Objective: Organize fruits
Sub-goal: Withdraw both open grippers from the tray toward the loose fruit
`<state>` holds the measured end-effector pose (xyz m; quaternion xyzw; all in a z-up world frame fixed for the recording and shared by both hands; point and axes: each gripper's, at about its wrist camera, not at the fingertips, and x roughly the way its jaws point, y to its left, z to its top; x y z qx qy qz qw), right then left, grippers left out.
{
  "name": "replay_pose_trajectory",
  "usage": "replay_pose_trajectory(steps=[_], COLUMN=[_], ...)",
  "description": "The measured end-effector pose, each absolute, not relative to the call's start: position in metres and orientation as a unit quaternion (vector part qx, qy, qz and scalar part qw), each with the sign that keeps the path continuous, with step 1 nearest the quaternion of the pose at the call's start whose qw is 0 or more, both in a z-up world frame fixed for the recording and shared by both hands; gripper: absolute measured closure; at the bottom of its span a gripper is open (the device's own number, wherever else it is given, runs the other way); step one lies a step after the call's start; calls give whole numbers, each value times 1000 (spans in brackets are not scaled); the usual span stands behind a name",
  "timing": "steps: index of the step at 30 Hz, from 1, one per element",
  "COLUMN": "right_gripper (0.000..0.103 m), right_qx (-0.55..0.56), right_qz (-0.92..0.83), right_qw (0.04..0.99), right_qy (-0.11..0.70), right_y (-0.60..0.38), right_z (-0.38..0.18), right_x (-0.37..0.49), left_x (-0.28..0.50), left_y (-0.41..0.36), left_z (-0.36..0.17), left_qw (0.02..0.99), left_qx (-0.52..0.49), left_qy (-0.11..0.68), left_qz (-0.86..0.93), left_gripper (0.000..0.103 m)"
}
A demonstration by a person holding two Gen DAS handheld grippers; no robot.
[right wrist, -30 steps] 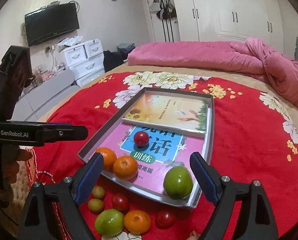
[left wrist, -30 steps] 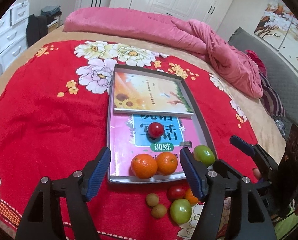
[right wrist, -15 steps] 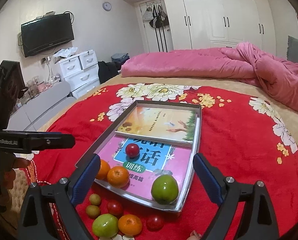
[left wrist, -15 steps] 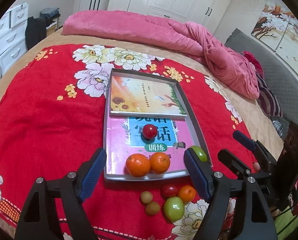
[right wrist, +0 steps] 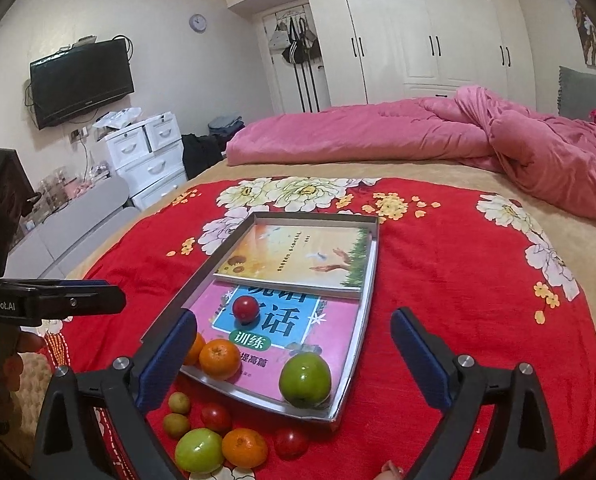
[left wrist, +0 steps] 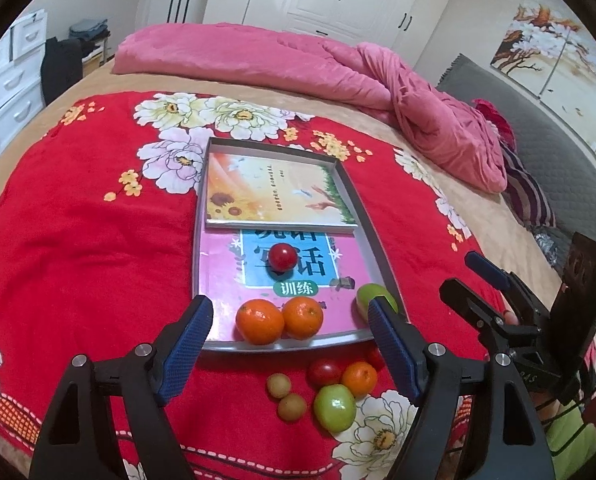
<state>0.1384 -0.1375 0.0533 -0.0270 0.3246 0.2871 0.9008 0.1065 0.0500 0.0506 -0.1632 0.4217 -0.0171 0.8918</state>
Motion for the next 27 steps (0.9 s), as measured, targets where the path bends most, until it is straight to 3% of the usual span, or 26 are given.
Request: replay_pose_trajectory(steps=[27], right_gripper=[5], right_qx=[-37], right_qz=[278], right_qw=[888], right_qy=[363], right_y=[-140], right_z=[40], right_x=[122], left_x=[93], left_y=[23], left_z=[29], left_qw=[877], left_qx=[-127], left_qy=[460], left_qz=[-53], left_gripper=[22])
